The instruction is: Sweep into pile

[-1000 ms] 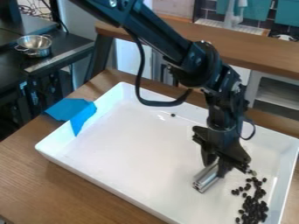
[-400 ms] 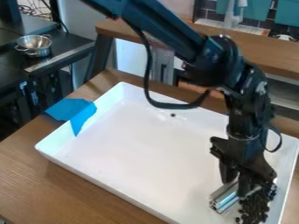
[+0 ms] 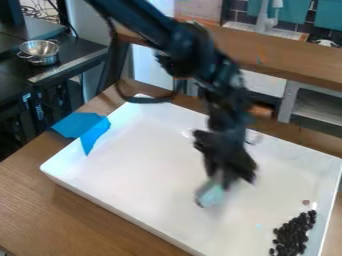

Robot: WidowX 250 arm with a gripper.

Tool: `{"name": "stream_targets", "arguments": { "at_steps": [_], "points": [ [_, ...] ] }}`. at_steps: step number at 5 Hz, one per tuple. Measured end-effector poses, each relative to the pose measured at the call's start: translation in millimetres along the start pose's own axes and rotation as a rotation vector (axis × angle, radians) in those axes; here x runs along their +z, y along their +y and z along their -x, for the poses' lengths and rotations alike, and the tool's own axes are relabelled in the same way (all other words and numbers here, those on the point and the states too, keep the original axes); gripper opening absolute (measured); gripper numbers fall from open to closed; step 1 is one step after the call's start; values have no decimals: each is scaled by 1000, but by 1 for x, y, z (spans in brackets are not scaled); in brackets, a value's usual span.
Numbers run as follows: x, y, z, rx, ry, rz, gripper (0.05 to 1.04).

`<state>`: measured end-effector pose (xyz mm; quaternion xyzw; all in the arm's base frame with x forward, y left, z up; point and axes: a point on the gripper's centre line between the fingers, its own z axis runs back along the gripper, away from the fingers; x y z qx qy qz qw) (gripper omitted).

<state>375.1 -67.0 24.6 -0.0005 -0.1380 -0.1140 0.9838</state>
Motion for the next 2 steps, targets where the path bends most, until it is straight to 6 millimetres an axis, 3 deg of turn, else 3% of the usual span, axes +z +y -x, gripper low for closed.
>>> {"name": "stream_targets", "arguments": {
  "at_steps": [2],
  "points": [
    [-9, 97, -4, 242, -11, -134, 360]
  ]
}}
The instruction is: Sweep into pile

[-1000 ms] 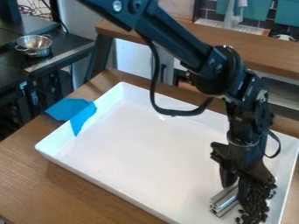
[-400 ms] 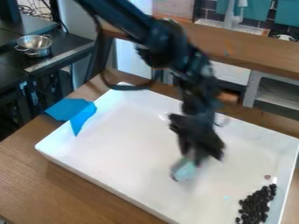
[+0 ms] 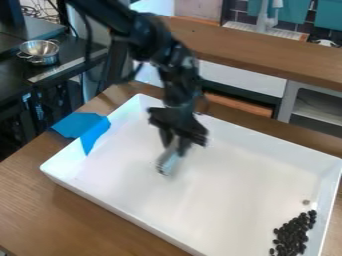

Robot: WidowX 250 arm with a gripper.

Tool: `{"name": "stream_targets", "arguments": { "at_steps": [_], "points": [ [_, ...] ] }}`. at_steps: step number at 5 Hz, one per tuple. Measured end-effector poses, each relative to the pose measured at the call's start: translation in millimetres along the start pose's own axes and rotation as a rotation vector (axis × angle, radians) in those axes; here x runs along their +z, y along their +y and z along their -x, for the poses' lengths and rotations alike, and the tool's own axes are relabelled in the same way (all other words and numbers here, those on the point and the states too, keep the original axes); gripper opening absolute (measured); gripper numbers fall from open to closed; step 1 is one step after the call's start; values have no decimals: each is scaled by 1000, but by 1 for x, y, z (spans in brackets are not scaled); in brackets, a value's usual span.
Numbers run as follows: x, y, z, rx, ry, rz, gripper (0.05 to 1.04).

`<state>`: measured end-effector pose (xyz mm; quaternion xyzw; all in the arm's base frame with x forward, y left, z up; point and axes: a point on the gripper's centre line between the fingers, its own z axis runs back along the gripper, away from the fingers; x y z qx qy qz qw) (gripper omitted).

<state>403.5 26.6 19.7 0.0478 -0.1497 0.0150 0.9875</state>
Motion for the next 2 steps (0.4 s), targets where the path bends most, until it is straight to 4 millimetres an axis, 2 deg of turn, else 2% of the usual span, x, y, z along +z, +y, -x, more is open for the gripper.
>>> {"name": "stream_targets", "arguments": {
  "at_steps": [1, 2],
  "points": [
    [-18, 31, 5, 29, 26, -35, 360],
    [-18, 38, 4, 84, 12, -83, 360]
  ]
}}
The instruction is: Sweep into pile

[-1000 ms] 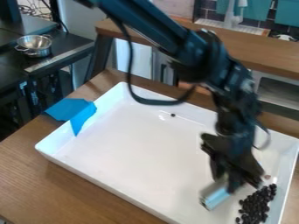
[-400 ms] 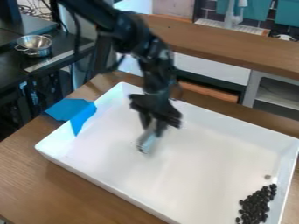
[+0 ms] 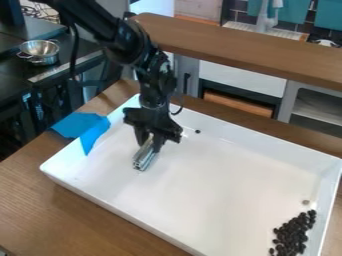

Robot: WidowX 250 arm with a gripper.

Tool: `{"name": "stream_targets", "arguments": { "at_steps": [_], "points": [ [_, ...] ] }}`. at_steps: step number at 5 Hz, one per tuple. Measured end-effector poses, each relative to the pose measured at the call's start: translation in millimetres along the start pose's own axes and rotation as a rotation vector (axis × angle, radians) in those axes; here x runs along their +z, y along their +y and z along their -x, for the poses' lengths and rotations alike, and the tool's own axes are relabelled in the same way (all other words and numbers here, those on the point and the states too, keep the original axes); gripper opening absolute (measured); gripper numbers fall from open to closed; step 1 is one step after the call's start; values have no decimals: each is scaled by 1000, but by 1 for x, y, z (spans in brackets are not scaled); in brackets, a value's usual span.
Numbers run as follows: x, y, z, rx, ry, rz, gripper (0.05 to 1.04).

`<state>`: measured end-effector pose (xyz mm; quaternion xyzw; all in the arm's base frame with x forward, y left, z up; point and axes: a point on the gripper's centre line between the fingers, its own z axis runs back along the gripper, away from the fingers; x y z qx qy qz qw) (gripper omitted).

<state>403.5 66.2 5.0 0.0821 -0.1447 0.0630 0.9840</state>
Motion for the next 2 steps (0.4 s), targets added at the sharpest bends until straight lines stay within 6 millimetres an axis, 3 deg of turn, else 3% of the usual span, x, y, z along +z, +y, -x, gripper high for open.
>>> {"name": "stream_targets", "arguments": {
  "at_steps": [2],
  "points": [
    [-7, -6, -15, 11, 27, -8, 360]
  ]
}}
